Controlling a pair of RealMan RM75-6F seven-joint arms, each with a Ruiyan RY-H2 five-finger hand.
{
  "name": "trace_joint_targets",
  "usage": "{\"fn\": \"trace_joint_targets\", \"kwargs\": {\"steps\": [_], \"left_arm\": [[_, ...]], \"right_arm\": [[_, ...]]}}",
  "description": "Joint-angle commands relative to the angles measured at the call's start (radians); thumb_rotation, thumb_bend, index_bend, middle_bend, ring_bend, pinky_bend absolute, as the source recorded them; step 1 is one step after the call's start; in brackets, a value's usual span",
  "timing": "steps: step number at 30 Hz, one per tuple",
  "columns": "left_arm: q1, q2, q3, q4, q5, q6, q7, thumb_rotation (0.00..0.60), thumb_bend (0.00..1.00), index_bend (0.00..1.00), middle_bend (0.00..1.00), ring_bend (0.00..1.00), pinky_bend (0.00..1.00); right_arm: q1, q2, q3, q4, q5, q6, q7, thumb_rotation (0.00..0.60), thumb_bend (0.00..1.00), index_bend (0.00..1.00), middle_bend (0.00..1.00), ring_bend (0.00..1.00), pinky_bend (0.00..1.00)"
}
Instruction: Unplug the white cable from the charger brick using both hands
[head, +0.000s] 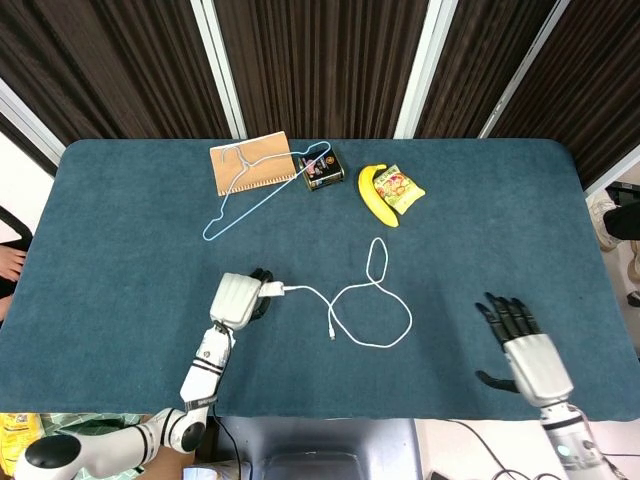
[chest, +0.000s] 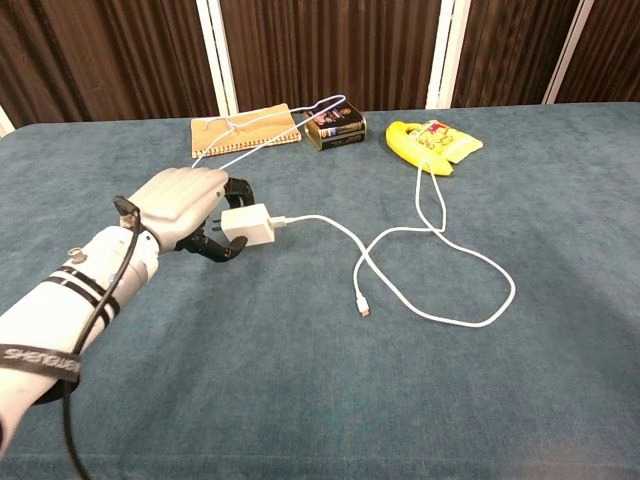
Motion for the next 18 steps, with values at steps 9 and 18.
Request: {"fn": "trace_joint_targets", "kwargs": {"steps": [9, 18], "left_arm": [[0.093, 0.183, 0.052, -0.475, -0.064, 0.088, 0.280, 0.600, 0.67, 0.72, 0.76, 1.00, 1.00], [0.107, 0.205, 0.071, -0.538, -0.061, 0.112, 0.308, 0.600, 0.67, 0.72, 0.76, 1.00, 1.00]], "right_arm": [[0.163, -0.265, 0.113, -0.098, -0.001, -0.127, -0.169, 0.600, 0.21, 0.52, 0.12, 0.00, 0.00], [0.253, -0.426, 0.217, -0.111, 0.104, -0.175, -0.317, 0.600, 0.32, 0.62, 0.17, 0.00, 0.00]]}}
